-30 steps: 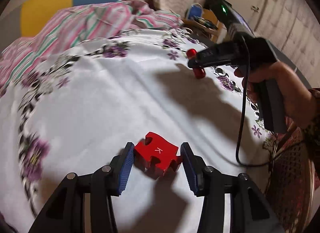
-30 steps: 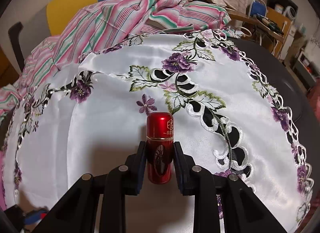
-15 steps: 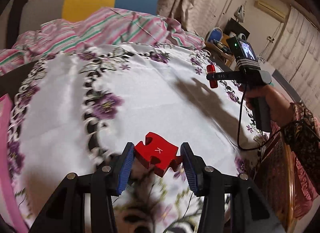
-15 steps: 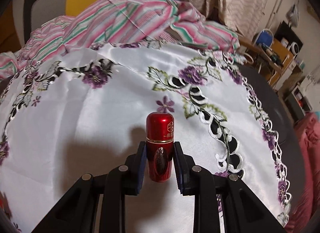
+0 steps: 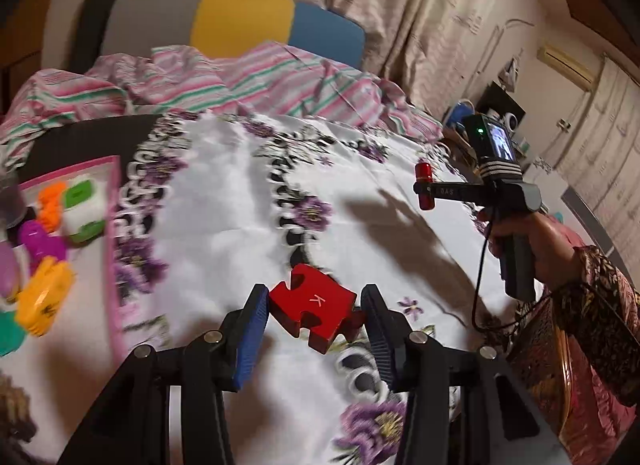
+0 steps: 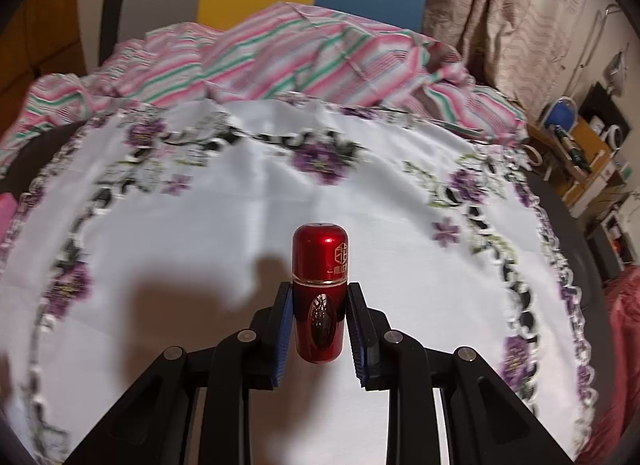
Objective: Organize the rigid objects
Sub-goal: 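Carry the red puzzle piece into the tray with the left tool while the right tool carries the cylinder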
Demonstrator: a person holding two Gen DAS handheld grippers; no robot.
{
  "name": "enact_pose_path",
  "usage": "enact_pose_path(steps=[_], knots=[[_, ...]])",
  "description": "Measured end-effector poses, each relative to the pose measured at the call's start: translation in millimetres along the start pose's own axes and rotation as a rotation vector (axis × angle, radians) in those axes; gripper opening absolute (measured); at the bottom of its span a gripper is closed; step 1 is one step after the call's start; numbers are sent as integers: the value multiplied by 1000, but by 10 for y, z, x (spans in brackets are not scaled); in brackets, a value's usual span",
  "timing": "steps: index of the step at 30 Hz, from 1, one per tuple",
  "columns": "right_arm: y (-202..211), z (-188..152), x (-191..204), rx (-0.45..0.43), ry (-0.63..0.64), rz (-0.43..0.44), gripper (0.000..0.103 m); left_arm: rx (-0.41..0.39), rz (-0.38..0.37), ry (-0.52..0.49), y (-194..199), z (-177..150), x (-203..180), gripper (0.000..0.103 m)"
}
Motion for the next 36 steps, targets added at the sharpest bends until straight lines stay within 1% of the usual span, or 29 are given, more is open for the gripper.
enact_pose_path(steps=[2,5,11,13,16,18,22,26,28,31,34,36], knots=[[88,-4,223,-5,-5,47,26,-13,22,11,110,-35,104,48],[210,-21,508,-13,-10,105,26,-30,54,54,286,-114,316,48],[612,-65,1278,-59,25,251,26,-58,133,149,607,-293,823,48],[750,-98,1521,-66,33,303,26,-62,161,178,677,-357,960,48],[942,-153,1847,-78,52,366,26,-57,182,218,732,-451,1132,48],[1041,-177,2007,-83,68,392,26,-58,197,230,758,-487,1219,48],[1252,-231,2305,-85,83,458,26,-55,225,220,768,-494,1301,48],[1443,-302,2571,-85,103,513,26,-28,291,208,750,-547,1408,48],[1511,-342,2707,-84,122,529,26,-7,315,222,741,-598,1471,48],[1571,-394,2865,-76,138,559,26,-25,305,230,800,-617,1444,49],[1617,-454,3024,-65,160,586,26,-78,266,209,915,-572,1299,50],[1637,-502,3142,-53,174,602,26,-117,266,183,1021,-533,1211,50]])
Point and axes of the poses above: each gripper's, at about its wrist camera, not at the fingertips, and y roughly against the way its jaws point, x to its left, z to its top, the point moved 10 cm from there along -y, roughly the way its jaws point, and after that the axes turned 5 degrees about -z, right-handed, at the moved point
